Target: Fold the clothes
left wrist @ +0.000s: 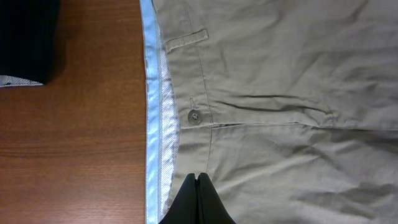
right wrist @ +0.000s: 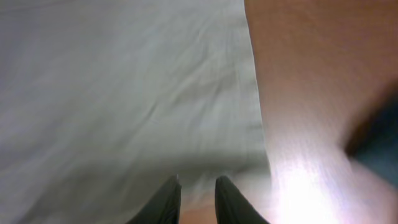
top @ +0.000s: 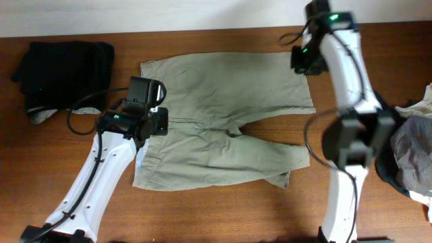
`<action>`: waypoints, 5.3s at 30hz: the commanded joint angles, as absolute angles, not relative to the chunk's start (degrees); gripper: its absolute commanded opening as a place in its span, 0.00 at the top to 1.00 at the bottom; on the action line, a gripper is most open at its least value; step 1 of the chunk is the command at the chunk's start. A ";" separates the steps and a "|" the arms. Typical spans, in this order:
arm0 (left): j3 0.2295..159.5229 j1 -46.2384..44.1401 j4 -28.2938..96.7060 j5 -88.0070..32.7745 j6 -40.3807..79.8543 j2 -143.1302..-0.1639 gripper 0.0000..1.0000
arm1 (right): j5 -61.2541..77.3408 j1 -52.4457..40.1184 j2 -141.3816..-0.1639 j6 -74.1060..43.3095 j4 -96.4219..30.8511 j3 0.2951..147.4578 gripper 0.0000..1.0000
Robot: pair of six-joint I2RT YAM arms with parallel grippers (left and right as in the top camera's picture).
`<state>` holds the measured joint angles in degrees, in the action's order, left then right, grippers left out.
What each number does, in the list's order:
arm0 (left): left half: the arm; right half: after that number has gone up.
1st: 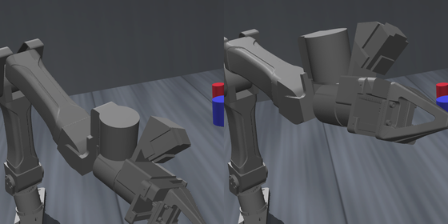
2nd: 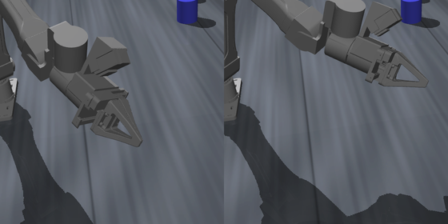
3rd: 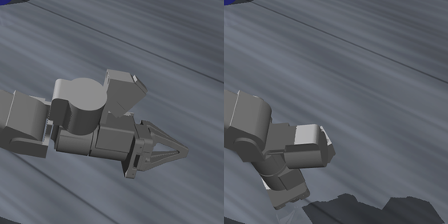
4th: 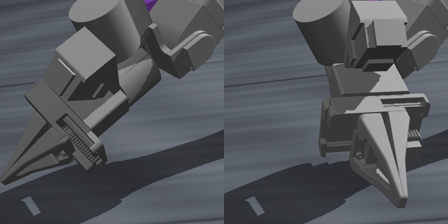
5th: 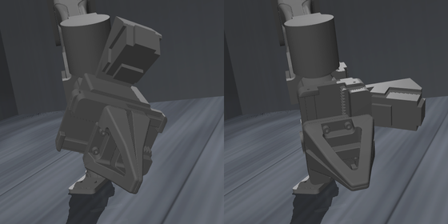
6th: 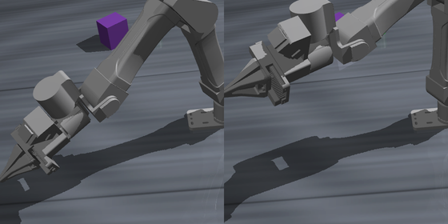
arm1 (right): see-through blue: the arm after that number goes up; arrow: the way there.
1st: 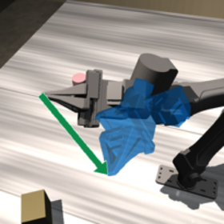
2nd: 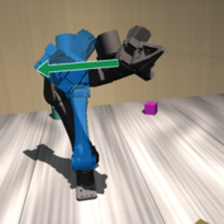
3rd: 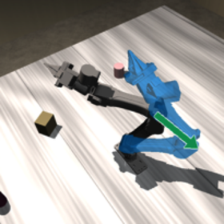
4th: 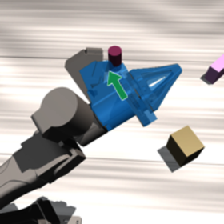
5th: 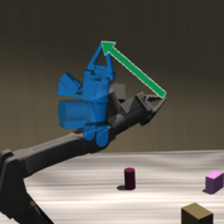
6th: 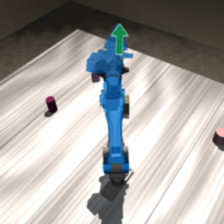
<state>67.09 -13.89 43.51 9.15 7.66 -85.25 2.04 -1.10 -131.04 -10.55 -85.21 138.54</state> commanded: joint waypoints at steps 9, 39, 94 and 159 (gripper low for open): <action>67.53 -13.82 42.39 8.54 6.72 -85.91 0.99 | 3.01 -5.02 -101.65 -13.23 -92.99 122.76 0.89; 67.53 -13.82 42.50 8.51 6.31 -85.91 0.99 | 23.64 -3.62 -77.84 -52.03 -40.10 42.19 0.32; 49.71 -13.87 34.59 -12.03 6.17 -93.95 0.99 | 12.23 -19.92 -64.20 3.27 -40.73 58.74 0.96; 49.60 -13.82 36.45 -9.65 8.29 -100.77 0.99 | 58.72 35.66 -70.65 -35.07 -35.40 21.06 0.48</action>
